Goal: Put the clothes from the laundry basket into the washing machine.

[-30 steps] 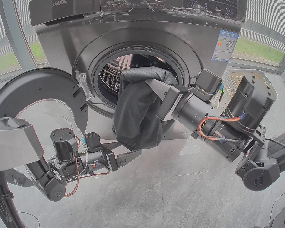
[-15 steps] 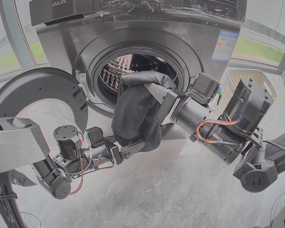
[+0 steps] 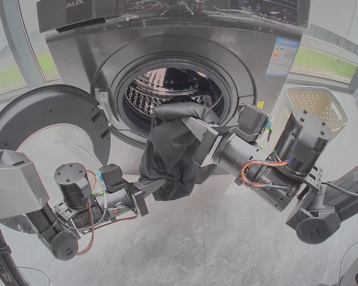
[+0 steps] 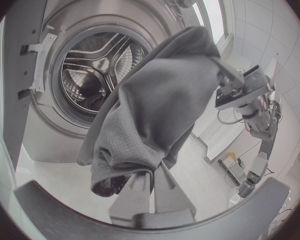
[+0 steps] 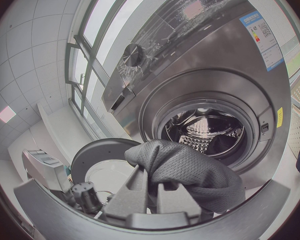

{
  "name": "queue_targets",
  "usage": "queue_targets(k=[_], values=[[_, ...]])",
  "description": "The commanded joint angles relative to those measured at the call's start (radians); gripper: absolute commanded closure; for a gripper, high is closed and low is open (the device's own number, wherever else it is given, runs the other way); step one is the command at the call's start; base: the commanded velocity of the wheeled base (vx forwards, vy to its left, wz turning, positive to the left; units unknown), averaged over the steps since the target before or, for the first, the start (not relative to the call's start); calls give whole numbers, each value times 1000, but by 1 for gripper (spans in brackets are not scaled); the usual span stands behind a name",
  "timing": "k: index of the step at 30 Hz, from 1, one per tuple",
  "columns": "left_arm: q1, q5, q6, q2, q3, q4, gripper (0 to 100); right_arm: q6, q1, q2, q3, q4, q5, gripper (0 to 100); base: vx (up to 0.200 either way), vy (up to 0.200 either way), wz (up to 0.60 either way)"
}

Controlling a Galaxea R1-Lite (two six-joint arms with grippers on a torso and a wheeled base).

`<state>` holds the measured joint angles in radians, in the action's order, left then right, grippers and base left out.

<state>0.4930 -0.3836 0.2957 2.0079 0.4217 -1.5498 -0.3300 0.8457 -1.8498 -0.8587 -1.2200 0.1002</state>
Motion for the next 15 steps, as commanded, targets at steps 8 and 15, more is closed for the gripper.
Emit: queue_targets(k=[8,15], values=[[50,12,-17,-166,-90,-1,100,11,-2,-109,32,-69,-1,0,0,0,0],[7,15,-7,-205,-37,0,100,25,6,-166,89,-73,-1,0,0,0,0]])
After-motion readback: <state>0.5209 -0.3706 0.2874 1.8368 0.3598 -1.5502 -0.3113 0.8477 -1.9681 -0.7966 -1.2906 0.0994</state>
